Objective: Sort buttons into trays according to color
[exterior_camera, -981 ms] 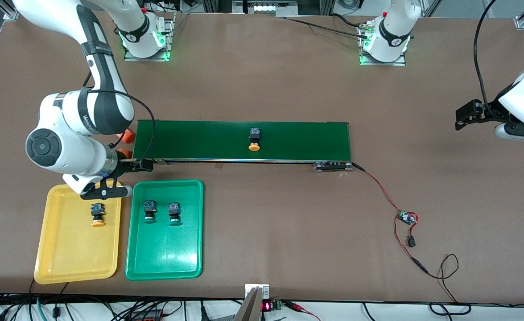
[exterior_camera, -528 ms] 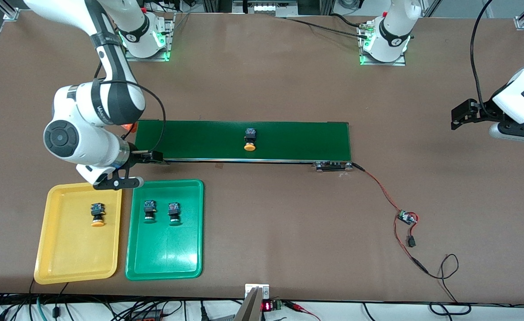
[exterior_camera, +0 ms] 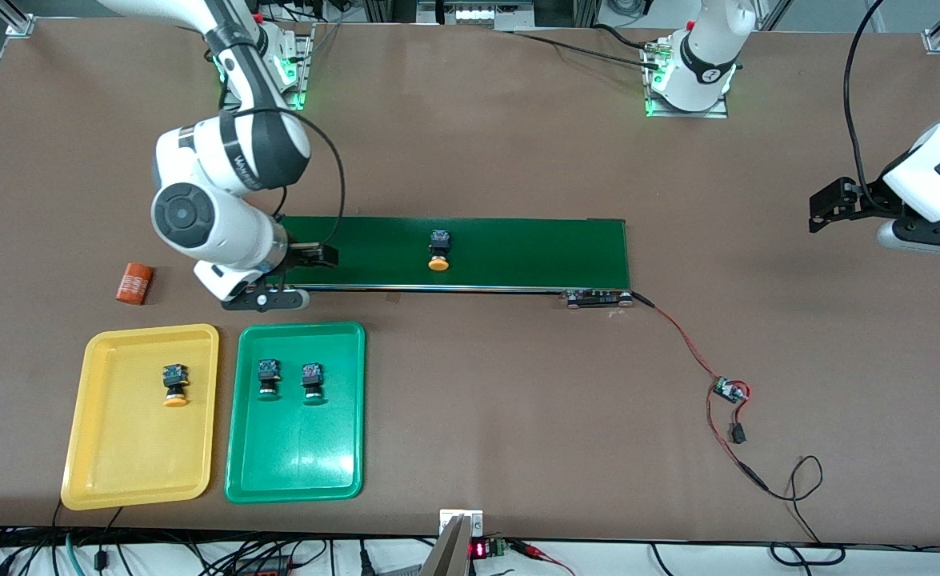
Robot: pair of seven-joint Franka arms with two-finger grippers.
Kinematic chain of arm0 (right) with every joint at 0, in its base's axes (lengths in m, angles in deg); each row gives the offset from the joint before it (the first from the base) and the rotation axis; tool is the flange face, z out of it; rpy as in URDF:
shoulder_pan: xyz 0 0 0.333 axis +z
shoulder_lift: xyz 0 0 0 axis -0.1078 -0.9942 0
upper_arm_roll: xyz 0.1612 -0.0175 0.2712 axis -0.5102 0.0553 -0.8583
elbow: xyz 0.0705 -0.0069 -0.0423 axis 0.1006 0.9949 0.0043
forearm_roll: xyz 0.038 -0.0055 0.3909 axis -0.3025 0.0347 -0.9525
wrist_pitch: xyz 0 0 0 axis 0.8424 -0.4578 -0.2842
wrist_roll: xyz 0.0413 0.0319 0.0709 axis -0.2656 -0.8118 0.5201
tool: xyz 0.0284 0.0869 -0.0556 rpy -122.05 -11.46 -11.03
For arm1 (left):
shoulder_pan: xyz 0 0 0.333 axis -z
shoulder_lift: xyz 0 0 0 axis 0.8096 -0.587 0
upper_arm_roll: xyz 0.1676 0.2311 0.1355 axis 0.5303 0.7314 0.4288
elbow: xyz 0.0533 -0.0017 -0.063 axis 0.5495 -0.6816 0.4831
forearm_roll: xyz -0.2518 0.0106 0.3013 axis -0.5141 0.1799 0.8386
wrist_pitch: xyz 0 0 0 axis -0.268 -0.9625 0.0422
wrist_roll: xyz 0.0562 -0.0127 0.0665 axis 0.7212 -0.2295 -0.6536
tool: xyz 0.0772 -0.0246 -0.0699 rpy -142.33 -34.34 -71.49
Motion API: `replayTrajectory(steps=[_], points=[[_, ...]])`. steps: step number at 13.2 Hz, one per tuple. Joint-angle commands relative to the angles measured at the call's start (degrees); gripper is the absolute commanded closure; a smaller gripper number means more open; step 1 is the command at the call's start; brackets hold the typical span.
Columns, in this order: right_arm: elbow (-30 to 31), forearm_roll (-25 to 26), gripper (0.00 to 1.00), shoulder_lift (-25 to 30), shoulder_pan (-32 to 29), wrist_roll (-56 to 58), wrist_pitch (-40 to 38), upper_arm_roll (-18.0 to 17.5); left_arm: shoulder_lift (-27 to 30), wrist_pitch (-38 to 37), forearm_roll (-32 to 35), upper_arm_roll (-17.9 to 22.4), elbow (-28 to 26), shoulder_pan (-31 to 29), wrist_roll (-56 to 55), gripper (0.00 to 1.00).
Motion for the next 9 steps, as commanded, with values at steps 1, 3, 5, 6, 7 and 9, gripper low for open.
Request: replayTrajectory(steps=[1,3,5,6,7,9], points=[[3.3,-0.1,0.00,2.1,0.0,-5.8,3.3,-3.3,1.4,-0.1,0.6,-0.6,-1.2,-0.5,0.1,0.00],[4.8,-0.1,0.00,2.7,0.2,-8.8,5.3,-5.3,1.4,-0.1,0.6,-0.6,-1.2,-0.5,0.1,0.00],[5.6,-0.1,0.00,2.9,0.6,-12.6,6.8,-7.2,1.4,-0.1,0.6,-0.6,-1.2,-0.6,0.1,0.00],[5.6,-0.1,0.00,2.8,0.9,-14.7,7.8,-8.1,1.4,-0.1,0.7,-0.6,-1.2,-0.6,0.1,0.00],[5.7,-0.1,0.00,2.6,0.9,-16.5,8.5,-9.1,1.4,-0.1,0.8,-0.6,-1.2,-0.5,0.3,0.00],[5.7,0.0,0.00,2.2,1.1,-19.1,9.5,-10.4,1.4,-0.1,0.8,-0.6,-1.2,-0.5,0.3,0.00]])
